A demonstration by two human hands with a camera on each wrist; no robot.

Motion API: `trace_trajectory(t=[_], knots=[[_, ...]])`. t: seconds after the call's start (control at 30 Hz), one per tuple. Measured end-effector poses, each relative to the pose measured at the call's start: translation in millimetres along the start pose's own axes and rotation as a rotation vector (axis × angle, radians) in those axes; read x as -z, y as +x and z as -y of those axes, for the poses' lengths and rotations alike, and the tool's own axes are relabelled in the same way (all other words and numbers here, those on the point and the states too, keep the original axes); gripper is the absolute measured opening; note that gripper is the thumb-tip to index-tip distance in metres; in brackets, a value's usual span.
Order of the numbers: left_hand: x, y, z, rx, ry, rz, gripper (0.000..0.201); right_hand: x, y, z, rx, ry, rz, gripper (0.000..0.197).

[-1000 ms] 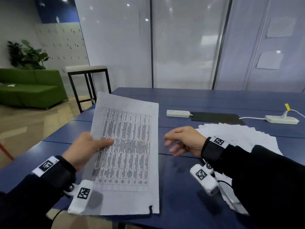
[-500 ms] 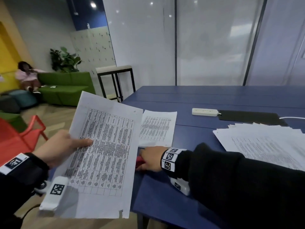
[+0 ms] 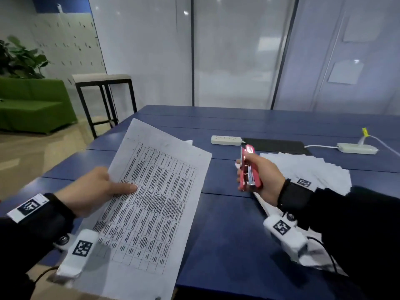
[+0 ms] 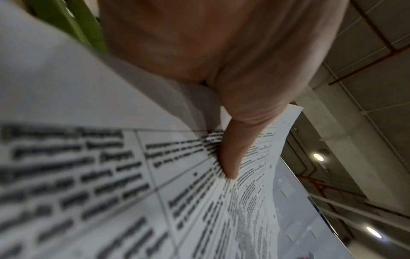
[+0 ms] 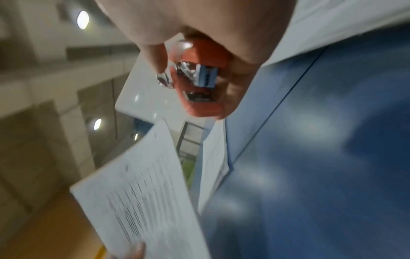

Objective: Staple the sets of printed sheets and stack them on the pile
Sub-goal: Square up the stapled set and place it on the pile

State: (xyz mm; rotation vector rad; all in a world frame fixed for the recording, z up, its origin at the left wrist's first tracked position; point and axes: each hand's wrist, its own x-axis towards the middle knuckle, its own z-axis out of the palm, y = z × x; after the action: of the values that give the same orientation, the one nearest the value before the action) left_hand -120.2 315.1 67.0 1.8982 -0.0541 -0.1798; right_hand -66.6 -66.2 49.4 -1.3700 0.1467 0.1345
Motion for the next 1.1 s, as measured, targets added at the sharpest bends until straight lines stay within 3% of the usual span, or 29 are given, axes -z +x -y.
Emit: trace_trajectory(t=[0.07,0.17,0.33,0.47,0.6,0.77,1.1], knots=[[-25,12,-10,-0.009,0.013,0.080,0.043,19,3,19,0.054,0.068,-0.109,0.020],[-60,26,-28,-0.032,0.102,0.182,0.026,39,4,37,0.096,0.131,-0.159,0.018],[-100,38,-52,-0.059,0.283,0.257,0.003,61,0,46,0.212,0.001,-0.387,0.012],[-117,42,-63,-0.075,0.379,0.277,0.010,69,6,42,0.250,-0.047,-0.544,0.018],[-126,46,-66,-0.088,0.421,0.260,0.011,68,14,32,0.216,0.030,-0.574,0.022],[-130,52,-65,-0.080,0.399,0.238,0.013,63,22,17,0.177,0.072,-0.539,0.042],[-134,53,-59,-0.063,0.319,0.236,0.020,57,31,13,0.092,0.168,-0.608,0.040]])
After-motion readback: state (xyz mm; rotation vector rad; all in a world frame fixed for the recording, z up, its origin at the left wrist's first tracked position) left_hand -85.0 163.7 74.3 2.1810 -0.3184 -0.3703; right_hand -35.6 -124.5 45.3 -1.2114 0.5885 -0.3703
